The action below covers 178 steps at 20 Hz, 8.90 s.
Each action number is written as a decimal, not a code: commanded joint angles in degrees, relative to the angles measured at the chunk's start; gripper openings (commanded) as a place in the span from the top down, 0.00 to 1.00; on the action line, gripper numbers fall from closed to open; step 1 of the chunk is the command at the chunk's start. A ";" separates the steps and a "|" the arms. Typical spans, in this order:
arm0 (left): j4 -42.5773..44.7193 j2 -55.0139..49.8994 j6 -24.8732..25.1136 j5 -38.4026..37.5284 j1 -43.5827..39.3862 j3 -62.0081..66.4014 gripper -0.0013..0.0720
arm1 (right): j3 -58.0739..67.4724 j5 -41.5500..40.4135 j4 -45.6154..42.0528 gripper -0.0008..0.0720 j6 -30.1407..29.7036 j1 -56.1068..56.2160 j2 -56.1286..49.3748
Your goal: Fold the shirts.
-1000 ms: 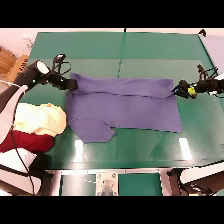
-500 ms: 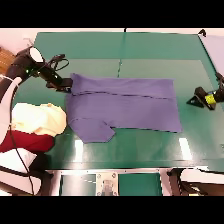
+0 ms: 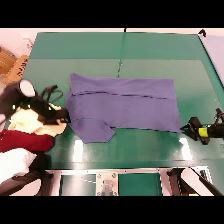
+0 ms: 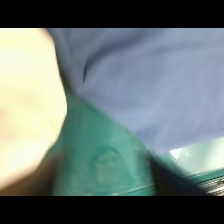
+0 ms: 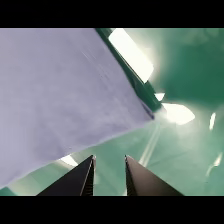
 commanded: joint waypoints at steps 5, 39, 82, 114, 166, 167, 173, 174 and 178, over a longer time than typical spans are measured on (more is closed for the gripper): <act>-19.93 4.66 0.68 22.99 -8.59 -22.49 0.08 | -9.68 -10.67 8.52 0.48 -1.29 0.37 0.72; -0.85 -5.66 3.04 12.94 -11.30 22.67 0.96 | 24.24 -4.46 14.32 0.97 -2.51 12.17 -14.88; -9.70 -42.73 4.33 19.67 -16.70 56.11 0.96 | 74.60 13.84 21.38 0.97 -14.12 14.82 -62.73; -23.82 -35.65 13.33 0.83 1.97 66.86 0.95 | 84.13 3.08 21.31 0.97 2.86 51.60 -43.95; -13.09 -34.69 13.75 -6.47 10.23 66.86 0.95 | 53.75 3.54 1.92 0.98 4.76 -7.54 -32.41; -13.09 -34.69 13.75 -6.40 10.23 66.86 0.95 | 50.05 2.40 0.61 0.98 4.70 -12.72 -29.55; -13.14 -34.69 13.73 -6.16 10.23 66.49 0.95 | 25.29 -7.52 -0.15 0.97 0.46 -37.31 -17.27; -13.16 -34.69 13.73 -6.16 10.23 66.49 0.95 | 21.59 -8.44 -0.17 0.98 0.13 -39.32 -16.81; -13.18 -34.69 13.62 -7.19 10.23 66.49 0.95 | 13.86 -11.72 -0.20 0.97 -1.42 -40.65 -16.76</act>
